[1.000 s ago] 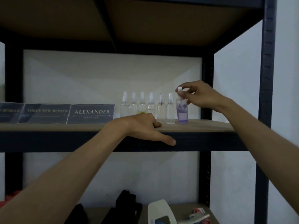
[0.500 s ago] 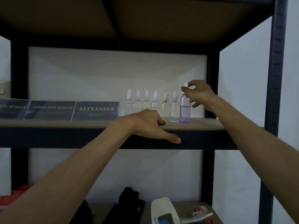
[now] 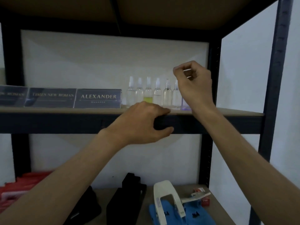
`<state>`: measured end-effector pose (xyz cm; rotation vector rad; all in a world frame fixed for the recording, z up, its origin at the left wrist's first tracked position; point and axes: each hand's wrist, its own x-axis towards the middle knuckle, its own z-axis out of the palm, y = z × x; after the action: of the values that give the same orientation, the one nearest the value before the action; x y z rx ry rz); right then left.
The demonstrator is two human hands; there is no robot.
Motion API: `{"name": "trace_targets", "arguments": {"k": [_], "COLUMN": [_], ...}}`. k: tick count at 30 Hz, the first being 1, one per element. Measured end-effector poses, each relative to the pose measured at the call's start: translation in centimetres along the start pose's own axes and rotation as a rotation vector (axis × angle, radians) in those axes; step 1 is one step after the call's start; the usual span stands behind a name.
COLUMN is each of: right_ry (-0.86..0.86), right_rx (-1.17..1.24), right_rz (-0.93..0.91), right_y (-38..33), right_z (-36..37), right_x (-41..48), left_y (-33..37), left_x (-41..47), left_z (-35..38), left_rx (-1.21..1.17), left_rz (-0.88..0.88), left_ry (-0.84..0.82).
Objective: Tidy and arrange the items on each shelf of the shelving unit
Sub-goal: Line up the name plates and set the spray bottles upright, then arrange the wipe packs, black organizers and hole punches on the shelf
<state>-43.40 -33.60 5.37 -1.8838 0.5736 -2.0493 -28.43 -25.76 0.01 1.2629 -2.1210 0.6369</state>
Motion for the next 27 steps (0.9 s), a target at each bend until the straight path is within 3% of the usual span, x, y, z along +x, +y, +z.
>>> {"name": "trace_targets", "arguments": {"k": [4, 7, 12, 15, 21, 27], "right_ry": [-0.069, -0.130, -0.297, -0.509, -0.921, -1.231], "right_rx": [0.198, 0.293, 0.321, 0.279, 0.159, 0.060], "right_rz": [0.014, -0.042, 0.005, 0.150, 0.332, 0.307], "right_y": [-2.1, -2.6, -0.9, 0.8, 2.4, 0.9], "right_z": [1.0, 2.4, 7.1, 10.6, 17.8, 25.6], "right_x": [-6.0, -11.2, -19.3, -23.5, -29.9, -34.9], "left_y": [-0.7, -1.1, -2.8, -4.5, -8.3, -10.5], "left_x": [-5.2, -10.4, -22.1, -30.0, -43.1, -47.7], "left_z": [0.6, 1.1, 2.9, 4.4, 4.0, 4.4], "left_rx": [-0.055, -0.099, -0.184, -0.203, -0.170, -0.122], "left_rz": [0.058, 0.004, -0.229, -0.422, -0.770, -0.808], "left_ry": [0.212, 0.247, 0.125, 0.089, -0.175, -0.397]}}
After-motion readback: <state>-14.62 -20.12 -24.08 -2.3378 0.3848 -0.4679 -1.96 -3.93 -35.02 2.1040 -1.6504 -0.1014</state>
